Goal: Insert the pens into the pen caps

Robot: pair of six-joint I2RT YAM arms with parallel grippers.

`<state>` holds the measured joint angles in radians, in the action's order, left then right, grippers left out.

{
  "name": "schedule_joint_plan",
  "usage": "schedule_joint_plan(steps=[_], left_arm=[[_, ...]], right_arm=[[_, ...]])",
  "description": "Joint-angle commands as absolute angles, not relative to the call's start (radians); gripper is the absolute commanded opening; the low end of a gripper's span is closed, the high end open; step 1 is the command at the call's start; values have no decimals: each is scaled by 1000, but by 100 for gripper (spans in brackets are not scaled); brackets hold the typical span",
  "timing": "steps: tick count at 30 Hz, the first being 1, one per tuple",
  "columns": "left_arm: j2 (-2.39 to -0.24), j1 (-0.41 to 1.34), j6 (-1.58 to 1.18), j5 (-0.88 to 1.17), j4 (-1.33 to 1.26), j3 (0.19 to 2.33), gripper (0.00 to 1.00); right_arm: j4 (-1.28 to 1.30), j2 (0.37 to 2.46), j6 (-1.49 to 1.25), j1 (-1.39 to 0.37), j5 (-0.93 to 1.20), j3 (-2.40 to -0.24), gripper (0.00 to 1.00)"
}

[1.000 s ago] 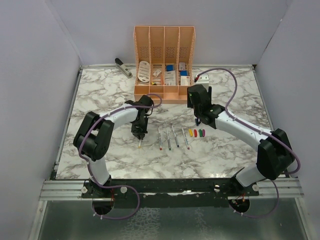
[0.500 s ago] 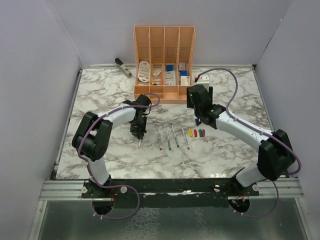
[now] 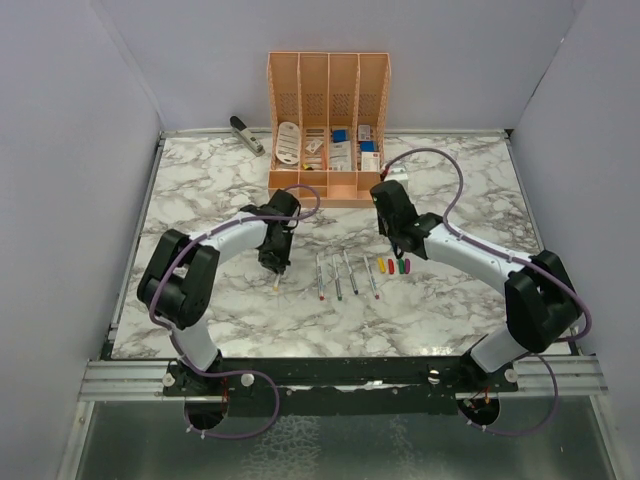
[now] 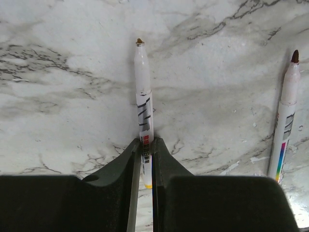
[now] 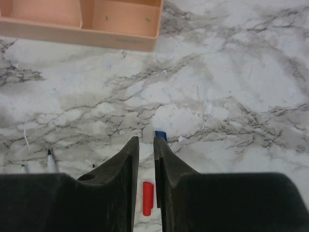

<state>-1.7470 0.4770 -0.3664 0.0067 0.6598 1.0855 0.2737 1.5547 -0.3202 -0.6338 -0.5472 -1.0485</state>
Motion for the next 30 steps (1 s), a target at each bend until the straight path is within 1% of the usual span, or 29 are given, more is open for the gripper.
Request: schedule_joint_plan(steps=[1, 7, 13, 19, 23, 27, 30], left_arm=[[-1687, 466, -315, -101, 518, 1046, 0], [-1570, 466, -271, -93, 412, 1033, 0], [-1500, 467, -241, 8, 304, 1033, 0], [-1462, 466, -258, 92, 198, 1023, 0], [-1456, 466, -296, 146, 135, 1011, 0], [-1460, 466, -312, 208, 100, 995, 0], [-1449, 466, -308, 251, 66, 976, 0]], right_arm=[[335, 1542, -368, -630, -386, -999, 17], [356, 1498, -373, -630, -270, -922, 18], [379, 1486, -362, -632, -247, -869, 18], [357, 1503, -361, -632, -210, -865, 18], [350, 1518, -366, -633, -189, -870, 22], [347, 1521, -352, -633, -190, -877, 30], [357, 1539, -343, -634, -198, -886, 31]])
